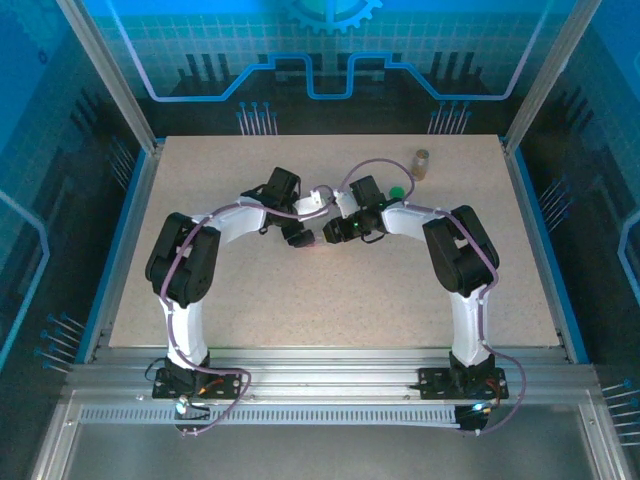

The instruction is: Sort the pills into containers

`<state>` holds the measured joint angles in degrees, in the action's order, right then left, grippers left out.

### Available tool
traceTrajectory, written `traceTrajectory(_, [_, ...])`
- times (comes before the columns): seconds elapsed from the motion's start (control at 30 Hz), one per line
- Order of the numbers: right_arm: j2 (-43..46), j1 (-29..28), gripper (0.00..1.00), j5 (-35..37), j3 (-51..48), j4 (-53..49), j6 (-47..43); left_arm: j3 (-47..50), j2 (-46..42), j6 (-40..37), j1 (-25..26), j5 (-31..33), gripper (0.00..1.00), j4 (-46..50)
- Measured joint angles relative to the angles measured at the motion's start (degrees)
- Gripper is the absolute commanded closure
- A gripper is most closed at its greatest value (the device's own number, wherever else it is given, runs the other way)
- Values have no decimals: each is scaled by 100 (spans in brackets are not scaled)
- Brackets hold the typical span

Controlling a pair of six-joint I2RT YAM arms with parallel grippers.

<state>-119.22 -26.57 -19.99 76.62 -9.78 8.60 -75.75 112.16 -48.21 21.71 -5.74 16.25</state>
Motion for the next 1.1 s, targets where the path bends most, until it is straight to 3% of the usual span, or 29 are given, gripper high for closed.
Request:
traceTrajectory(0.77, [-52, 0, 58, 35, 181, -278, -118, -356, 404, 4, -186, 52, 11, -153])
traceTrajectory(1.1, [-76, 0, 57, 140, 299, -479, -118, -223, 192, 160, -205, -136, 10, -201])
